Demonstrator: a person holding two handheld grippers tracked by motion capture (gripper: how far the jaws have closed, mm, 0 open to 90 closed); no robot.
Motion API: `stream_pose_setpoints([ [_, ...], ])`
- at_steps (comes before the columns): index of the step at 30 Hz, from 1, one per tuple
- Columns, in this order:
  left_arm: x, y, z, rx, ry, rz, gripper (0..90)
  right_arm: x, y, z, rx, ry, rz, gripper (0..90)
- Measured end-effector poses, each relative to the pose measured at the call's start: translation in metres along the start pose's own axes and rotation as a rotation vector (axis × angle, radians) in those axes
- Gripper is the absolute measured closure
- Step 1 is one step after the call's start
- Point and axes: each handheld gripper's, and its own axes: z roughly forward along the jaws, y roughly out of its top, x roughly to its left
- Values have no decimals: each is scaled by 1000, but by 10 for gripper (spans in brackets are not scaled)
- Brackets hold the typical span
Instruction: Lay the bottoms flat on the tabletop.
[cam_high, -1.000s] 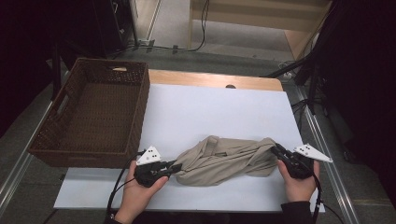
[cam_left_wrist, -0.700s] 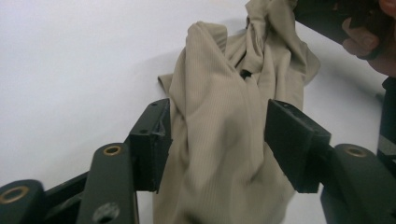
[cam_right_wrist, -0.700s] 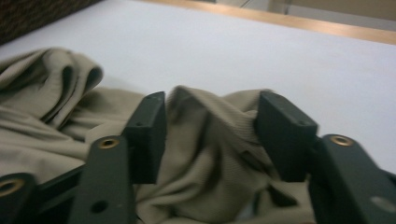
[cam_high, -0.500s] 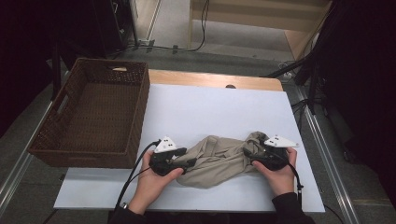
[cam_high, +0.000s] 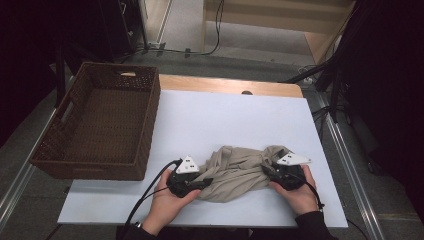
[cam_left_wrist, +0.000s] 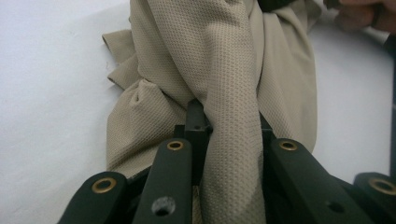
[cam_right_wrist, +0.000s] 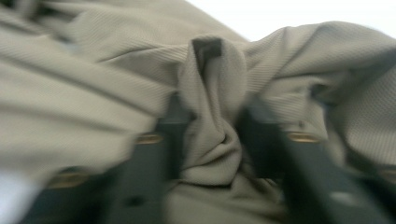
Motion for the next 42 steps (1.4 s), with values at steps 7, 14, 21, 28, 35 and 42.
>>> stream_pose_setpoints([
  [7,3,3,-11,-93,51,-29,779,36,-21,-20,-27,133,-26,774],
  [14,10,2,-19,-120,83,-46,780,125,-17,-33,-49,258,-190,766],
  [21,18,-2,-24,-104,90,-75,705,128,6,-57,-111,381,-236,410],
  [28,18,1,-34,-173,75,-87,455,81,33,-52,-186,191,-150,341],
  [35,18,-1,-37,-158,87,-58,721,66,55,17,-25,70,-116,430],
  [42,19,-4,-45,-177,100,-63,793,47,43,22,3,19,-69,882],
])
